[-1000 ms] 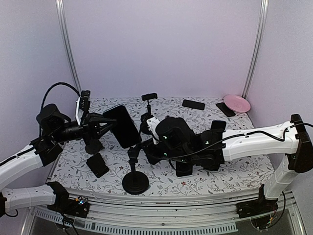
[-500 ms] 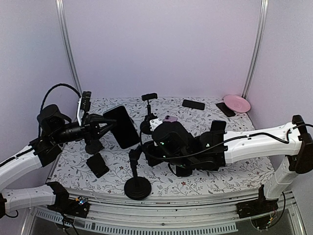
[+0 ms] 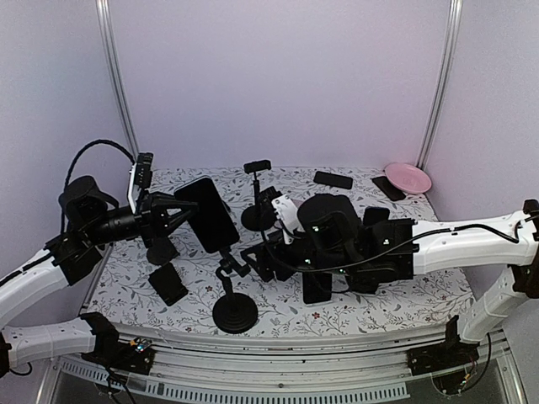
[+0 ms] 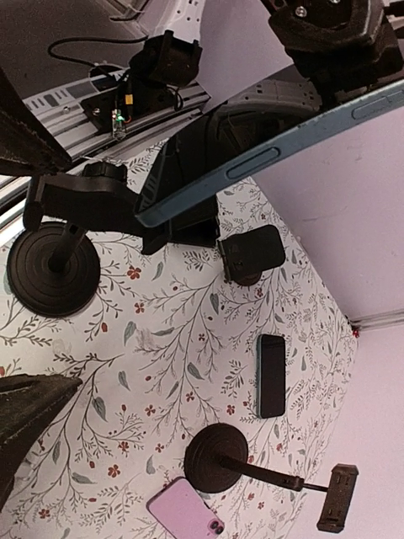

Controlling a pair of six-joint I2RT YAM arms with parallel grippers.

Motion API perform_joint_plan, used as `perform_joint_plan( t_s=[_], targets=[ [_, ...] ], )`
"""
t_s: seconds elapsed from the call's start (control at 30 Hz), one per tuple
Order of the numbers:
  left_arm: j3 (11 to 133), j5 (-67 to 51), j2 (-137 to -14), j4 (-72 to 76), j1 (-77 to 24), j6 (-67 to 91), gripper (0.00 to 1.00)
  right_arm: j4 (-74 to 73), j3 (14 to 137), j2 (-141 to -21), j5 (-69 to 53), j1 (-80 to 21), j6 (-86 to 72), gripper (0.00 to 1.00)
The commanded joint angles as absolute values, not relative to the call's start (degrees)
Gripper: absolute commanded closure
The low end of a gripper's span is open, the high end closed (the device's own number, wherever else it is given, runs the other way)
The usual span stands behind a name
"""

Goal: Place the phone on the phone stand
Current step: Adjust the phone stand at the center of the board.

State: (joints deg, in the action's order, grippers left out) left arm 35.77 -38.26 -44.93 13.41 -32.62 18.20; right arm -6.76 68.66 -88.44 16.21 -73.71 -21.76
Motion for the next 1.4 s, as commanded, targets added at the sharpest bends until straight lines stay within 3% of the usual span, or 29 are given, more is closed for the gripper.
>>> perform_joint_plan(
  t_s=[0.0,0.2,0.53,1.1,1.37],
  targets=[
    [38.2,-37.8,-44.1,14.1,-33.1,17.1,1.0,-0.4,63.9,-83.5,3.1,-69.4,-15.4,0.17],
    [39.1,-37.4,-43.8,13.4,-33.1,17.1,1.0,1.7,62.4,-83.4,-7.6,-67.3,-9.0,0.09],
    [40.2,-35.5,-43.0,11.4,-33.2,16.8,1.0,4.4,60.6,-85.9,-16.0,-67.9,-10.4,0.16],
    [42.7,-33.8,-42.9,8.3,-33.1,16.0,1.0,4.8,63.9,-90.2,-18.4,-68.9,-5.5,0.37],
    [42.8,-33.8,-42.9,8.0,-33.1,15.9,1.0,4.6,64.3,-90.3,-20.8,-69.1,-4.6,0.52]
  ],
)
